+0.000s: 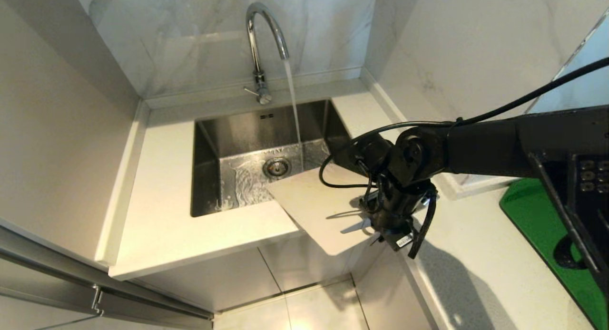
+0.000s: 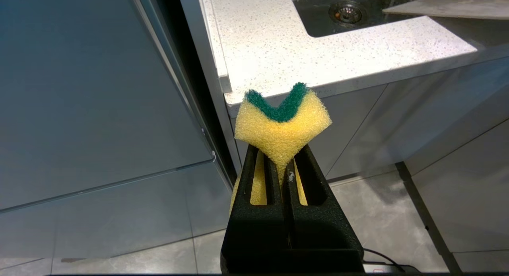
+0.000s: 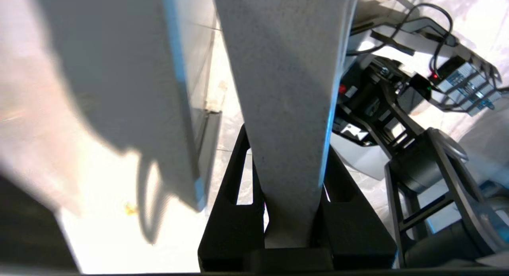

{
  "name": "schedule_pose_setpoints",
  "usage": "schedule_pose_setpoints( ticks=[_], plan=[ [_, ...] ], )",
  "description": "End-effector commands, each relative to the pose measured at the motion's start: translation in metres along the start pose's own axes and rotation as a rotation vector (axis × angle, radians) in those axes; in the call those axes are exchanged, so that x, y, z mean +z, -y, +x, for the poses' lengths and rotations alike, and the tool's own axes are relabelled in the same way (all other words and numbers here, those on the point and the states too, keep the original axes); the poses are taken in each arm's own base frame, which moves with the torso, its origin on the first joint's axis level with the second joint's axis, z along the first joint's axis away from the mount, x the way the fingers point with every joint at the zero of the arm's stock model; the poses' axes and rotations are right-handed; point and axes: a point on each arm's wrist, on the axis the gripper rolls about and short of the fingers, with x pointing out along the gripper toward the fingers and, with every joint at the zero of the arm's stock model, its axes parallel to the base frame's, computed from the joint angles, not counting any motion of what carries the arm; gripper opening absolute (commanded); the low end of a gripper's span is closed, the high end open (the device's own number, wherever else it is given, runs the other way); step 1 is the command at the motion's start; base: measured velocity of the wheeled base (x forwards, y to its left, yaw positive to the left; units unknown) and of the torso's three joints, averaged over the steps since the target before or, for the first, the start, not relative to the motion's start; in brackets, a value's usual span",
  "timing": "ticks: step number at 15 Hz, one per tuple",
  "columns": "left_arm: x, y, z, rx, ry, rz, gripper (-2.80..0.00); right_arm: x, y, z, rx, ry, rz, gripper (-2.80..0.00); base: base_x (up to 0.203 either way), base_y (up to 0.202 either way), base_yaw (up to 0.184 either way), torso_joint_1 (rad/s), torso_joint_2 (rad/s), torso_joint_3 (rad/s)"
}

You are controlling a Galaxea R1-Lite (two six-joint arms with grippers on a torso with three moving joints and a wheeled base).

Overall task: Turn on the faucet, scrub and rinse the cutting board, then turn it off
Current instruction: Pick up the cutting board

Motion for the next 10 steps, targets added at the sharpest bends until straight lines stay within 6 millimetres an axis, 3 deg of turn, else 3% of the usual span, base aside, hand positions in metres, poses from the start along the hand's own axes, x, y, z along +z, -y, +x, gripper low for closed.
schedule_pose_setpoints(
  ticks=[1, 10],
  plan=[
    [0.0, 0.0, 0.0, 0.001, 0.003, 0.0, -2.8, 0.008, 0.006, -0.039, 0.076, 0.013, 0.014, -2.8, 0.0, 0.0, 0.0, 0.0, 0.0, 0.0],
    [-0.001, 0.0, 0.0, 0.001, 0.002, 0.0, -2.8, 0.025, 0.008, -0.067, 0.154, 0.068, -0.228, -2.8, 0.0, 0.0, 0.0, 0.0, 0.0, 0.0]
  ],
)
